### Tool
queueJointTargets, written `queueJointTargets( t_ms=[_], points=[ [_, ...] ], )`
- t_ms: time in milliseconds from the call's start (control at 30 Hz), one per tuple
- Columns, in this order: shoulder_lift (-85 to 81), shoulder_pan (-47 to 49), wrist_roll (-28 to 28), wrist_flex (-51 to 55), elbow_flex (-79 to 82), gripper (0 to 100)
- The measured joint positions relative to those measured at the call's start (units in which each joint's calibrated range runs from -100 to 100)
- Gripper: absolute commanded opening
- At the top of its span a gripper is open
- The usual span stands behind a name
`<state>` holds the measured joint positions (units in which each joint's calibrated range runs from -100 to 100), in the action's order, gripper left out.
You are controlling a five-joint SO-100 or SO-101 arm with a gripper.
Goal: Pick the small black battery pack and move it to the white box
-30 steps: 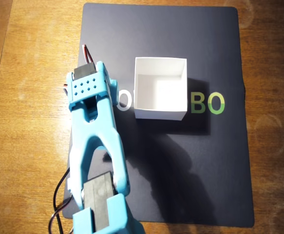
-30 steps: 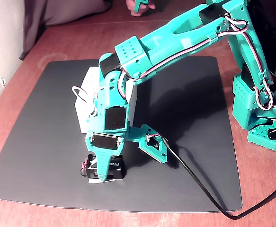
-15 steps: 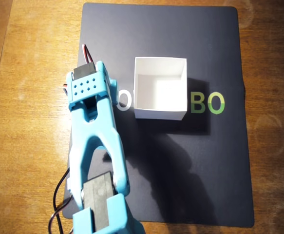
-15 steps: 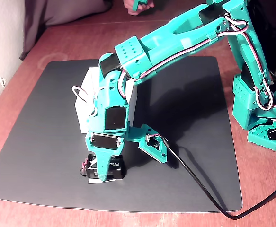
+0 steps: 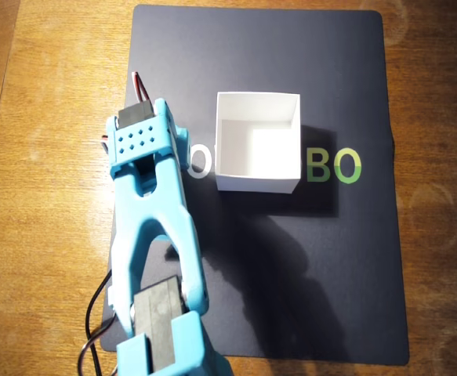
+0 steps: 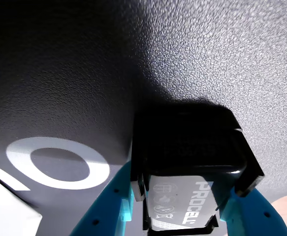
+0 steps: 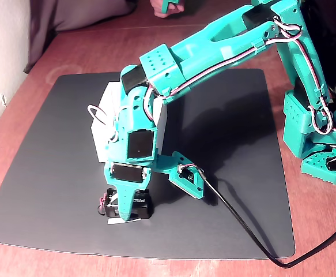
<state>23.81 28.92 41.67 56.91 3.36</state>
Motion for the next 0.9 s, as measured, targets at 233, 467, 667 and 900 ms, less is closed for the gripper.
queueJointTargets(
  t_ms=[233, 467, 667, 900],
  points=[
    [0.0, 0.0, -0.2, -1.2, 0.2, 8],
    [0.0, 0.0, -0.3, -2.1, 0.2, 7],
    [0.0, 0.0, -0.3, -2.1, 0.2, 7],
    [0.0, 0.1, -0.3, -2.1, 0.2, 7]
  ],
)
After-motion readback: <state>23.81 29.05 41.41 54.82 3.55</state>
